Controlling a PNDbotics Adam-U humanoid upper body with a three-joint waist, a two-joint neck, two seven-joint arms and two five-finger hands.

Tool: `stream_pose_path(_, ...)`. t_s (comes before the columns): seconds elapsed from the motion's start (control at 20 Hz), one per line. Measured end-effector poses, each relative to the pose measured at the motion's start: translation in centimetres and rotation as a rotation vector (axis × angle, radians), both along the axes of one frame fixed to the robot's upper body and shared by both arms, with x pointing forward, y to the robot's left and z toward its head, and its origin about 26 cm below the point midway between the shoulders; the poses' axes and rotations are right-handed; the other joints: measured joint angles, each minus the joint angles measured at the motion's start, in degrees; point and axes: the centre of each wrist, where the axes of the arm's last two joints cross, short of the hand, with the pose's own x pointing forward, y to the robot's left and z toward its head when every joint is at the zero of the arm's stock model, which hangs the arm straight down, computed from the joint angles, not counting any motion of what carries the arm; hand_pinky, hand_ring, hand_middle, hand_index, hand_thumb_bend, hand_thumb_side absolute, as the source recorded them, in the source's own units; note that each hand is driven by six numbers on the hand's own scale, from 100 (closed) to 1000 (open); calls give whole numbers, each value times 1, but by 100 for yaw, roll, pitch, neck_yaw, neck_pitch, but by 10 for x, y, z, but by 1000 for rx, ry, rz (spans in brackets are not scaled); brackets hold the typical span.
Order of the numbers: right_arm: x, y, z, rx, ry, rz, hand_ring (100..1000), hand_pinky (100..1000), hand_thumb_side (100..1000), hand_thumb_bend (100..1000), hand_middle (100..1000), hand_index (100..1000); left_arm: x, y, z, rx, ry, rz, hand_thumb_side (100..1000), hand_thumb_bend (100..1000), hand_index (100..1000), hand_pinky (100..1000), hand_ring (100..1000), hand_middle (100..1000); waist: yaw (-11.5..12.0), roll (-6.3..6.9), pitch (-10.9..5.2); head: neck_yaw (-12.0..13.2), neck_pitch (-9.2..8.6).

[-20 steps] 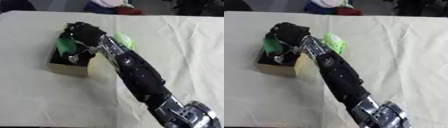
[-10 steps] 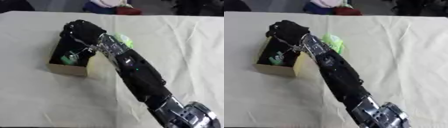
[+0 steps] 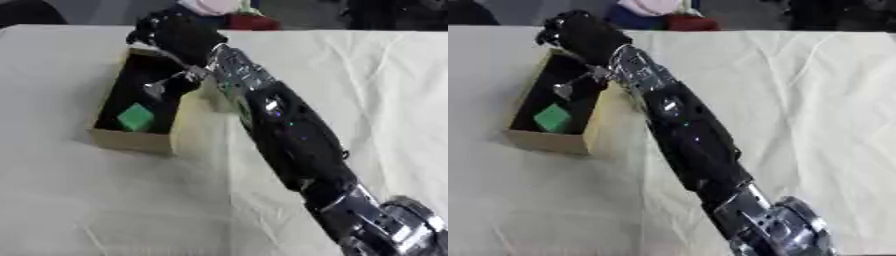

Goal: Pick up objects on the table and place them in the box.

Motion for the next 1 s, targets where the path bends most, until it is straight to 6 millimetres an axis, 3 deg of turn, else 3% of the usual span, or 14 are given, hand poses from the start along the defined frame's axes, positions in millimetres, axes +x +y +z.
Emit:
stream_pose_path(0.2,17,-29,8,-25,21,-68,832,813,622,222,722,842,0,0,0,2,1,1,786,100,850,737,634,718,-55,3,0,55,0)
stream_pose_path(0.55,38,-74,2,-52,92,-157,838,816,664,201,731,844,0,0,0,4,1,4,783,100,849,738,634,718,-143,47,8,131,0)
stream_pose_path(1.0,44,-97,-23,-96,210,-205,846,819,709,194,741,850,0,0,0,5,1,4,784,100,849,738,633,719,-173,91,44,92,0)
